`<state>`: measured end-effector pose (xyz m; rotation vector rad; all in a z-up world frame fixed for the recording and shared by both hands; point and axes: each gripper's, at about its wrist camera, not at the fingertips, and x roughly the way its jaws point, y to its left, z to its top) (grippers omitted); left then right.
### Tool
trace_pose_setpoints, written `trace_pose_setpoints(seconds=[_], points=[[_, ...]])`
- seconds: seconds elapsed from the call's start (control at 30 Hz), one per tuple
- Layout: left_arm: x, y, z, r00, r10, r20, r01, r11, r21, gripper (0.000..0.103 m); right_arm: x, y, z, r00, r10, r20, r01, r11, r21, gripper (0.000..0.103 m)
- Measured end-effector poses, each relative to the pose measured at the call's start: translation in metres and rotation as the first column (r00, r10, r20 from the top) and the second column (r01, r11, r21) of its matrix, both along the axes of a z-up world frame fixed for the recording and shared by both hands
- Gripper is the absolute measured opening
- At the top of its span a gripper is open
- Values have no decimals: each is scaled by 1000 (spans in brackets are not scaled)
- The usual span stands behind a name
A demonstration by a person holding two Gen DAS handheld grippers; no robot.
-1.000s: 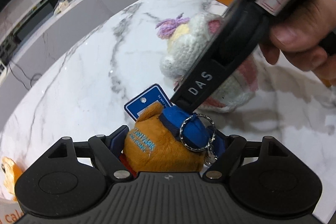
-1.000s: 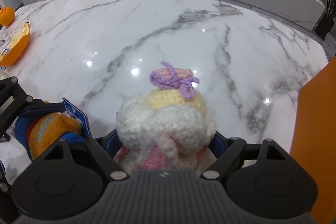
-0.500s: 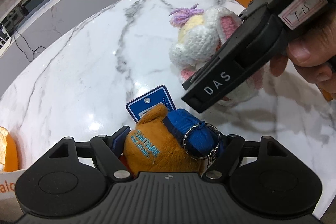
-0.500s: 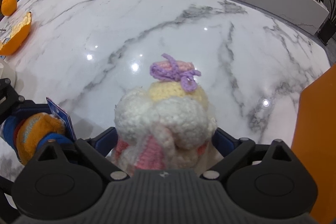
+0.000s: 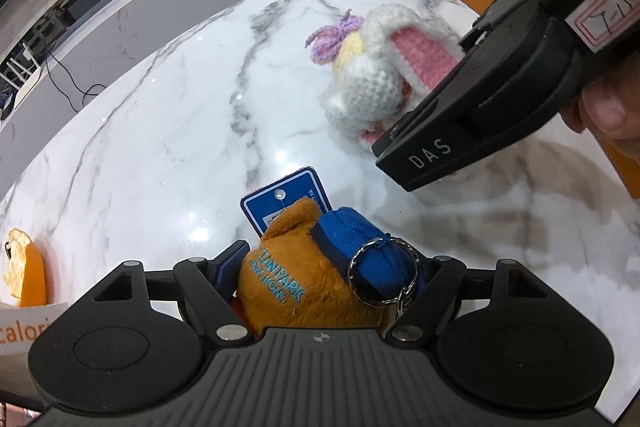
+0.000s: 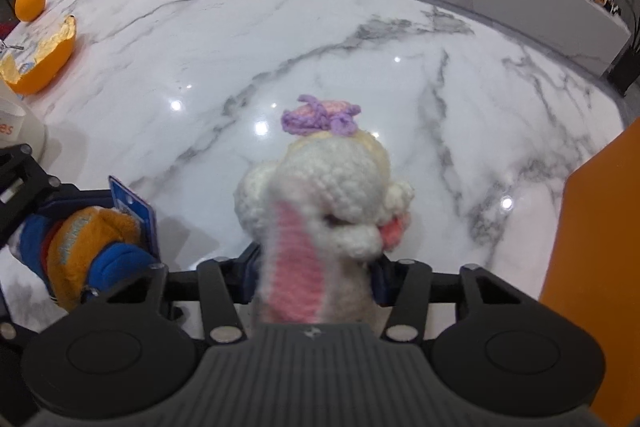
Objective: Organize objects
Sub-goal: 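Lift and carry the bear keychain and crocheted bunny with both tools over the orange box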
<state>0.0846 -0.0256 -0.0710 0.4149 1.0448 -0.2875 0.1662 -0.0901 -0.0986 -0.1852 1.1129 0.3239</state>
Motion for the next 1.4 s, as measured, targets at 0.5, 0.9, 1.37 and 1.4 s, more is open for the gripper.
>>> trace_pose_setpoints(seconds=[0.5, 0.9, 1.37, 1.4], points=[[-14, -1, 0, 1000, -7, 3, 7, 1000, -16, 85, -12, 3, 5, 1000, -19, 9, 19, 1000, -3, 51], [-27, 19, 7, 998, 56, -26, -58, 995, -86, 82, -27, -8, 59, 996, -12, 92, 4, 996, 90, 50], [-59, 29, 17, 990, 142, -7, -141, 979, -146, 81, -47, -43, 104, 982, -29, 185, 4, 991, 136, 50], [-60, 28, 17, 990, 143, -7, -142, 979, -149, 81, -49, -45, 108, 981, -33, 193, 5, 990, 141, 50]])
